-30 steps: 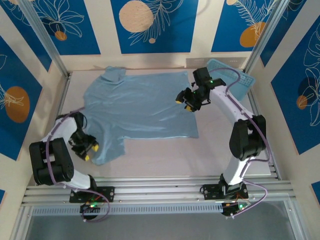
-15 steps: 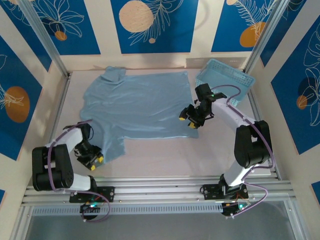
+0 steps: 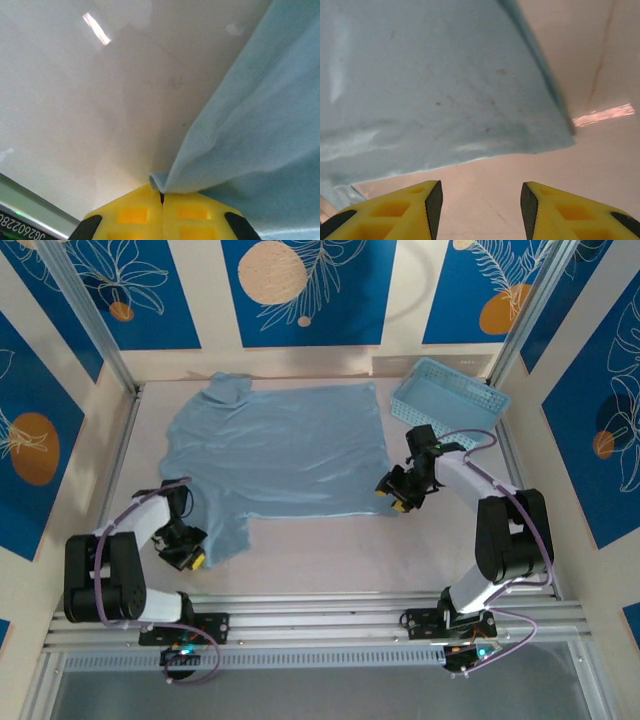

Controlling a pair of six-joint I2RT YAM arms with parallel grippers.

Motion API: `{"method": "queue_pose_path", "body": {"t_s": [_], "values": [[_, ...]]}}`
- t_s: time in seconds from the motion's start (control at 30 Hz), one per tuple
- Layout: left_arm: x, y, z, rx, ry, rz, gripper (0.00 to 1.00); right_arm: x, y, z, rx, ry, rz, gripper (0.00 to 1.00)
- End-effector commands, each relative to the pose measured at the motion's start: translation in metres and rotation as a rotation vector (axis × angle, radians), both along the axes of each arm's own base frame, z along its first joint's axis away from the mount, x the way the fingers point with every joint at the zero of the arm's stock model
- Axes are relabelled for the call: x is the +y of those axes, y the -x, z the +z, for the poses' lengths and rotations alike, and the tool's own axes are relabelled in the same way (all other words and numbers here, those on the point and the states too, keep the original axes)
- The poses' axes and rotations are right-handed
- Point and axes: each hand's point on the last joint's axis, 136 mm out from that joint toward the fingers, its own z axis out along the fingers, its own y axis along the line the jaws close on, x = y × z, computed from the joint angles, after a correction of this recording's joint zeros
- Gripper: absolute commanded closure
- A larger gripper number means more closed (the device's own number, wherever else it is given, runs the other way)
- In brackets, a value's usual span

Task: Fold and stack the t-shirts

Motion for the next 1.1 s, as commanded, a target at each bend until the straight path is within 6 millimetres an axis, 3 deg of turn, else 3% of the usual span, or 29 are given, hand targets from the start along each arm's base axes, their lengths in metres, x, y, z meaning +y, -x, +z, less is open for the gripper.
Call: {"method": "queue_pose_path", "body": {"t_s": [0.0, 0.23, 0.53, 0.67, 0.83, 0.97, 1.07], "values": [[0.013, 0.002, 0.017, -0.037, -0.095, 0.033, 1.00, -0.013, 0.002, -0.008, 0.023, 0.021, -0.067, 0.52], [0.010, 0.021, 0.033, -0.029, -0.088, 0.089, 1.00, -0.017, 0.008, -0.035, 0.139, 0.028, -0.135, 0.56], [0.009, 0.034, 0.045, -0.040, -0.094, 0.156, 1.00, -0.014, 0.015, -0.052, 0.226, 0.042, -0.170, 0.57], [0.007, 0.042, 0.049, -0.037, -0.090, 0.201, 1.00, -0.012, 0.015, -0.057, 0.240, 0.044, -0.173, 0.65], [0.003, 0.056, 0.054, -0.047, -0.076, 0.285, 1.00, -0.018, 0.016, -0.054, 0.245, 0.093, -0.174, 0.92], [0.002, 0.065, 0.060, -0.084, -0.079, 0.335, 1.00, -0.026, 0.028, -0.039, 0.227, 0.149, -0.152, 1.00], [0.001, 0.065, 0.068, -0.150, -0.072, 0.357, 1.00, -0.027, 0.040, -0.026, 0.212, 0.162, -0.112, 1.00]]}}
